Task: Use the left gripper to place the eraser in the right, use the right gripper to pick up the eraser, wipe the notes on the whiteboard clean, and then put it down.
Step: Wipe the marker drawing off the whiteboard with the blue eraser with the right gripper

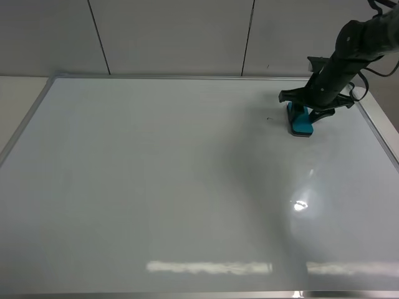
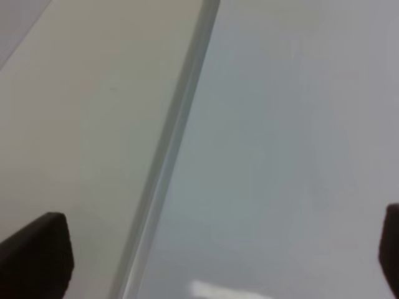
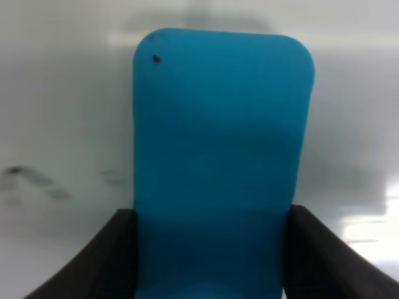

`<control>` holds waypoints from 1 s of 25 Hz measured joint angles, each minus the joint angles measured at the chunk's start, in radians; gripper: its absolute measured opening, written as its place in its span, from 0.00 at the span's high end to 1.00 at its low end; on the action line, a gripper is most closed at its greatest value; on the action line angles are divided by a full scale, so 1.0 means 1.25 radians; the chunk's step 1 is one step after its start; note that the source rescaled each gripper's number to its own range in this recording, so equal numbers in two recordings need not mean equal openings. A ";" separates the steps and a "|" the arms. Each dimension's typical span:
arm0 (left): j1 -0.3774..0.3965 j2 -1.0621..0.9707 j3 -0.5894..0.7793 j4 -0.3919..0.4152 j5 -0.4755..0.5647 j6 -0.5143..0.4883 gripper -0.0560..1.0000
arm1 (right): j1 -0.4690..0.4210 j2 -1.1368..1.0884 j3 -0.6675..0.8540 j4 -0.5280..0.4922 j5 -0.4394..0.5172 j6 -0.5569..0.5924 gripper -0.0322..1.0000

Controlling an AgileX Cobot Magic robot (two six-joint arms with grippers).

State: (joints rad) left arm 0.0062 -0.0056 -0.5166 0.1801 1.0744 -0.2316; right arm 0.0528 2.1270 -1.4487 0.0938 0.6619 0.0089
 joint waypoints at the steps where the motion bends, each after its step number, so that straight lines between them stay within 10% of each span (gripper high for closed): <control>1: 0.000 0.000 0.000 0.000 0.000 0.000 0.00 | -0.012 0.000 0.000 0.000 0.000 0.000 0.97; 7: 0.000 0.000 0.000 0.000 0.000 0.000 0.00 | -0.010 0.000 0.000 0.030 0.005 -0.023 0.97; 16: 0.000 0.000 0.000 0.000 0.000 0.000 0.00 | 0.185 0.005 0.000 0.133 -0.023 -0.053 0.97; 25: 0.000 0.000 0.000 0.000 0.000 0.000 0.00 | 0.187 0.006 0.000 0.014 -0.053 0.024 0.97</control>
State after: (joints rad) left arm 0.0062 -0.0056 -0.5166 0.1801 1.0744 -0.2316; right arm 0.2867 2.1344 -1.4487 0.1117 0.5961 0.0393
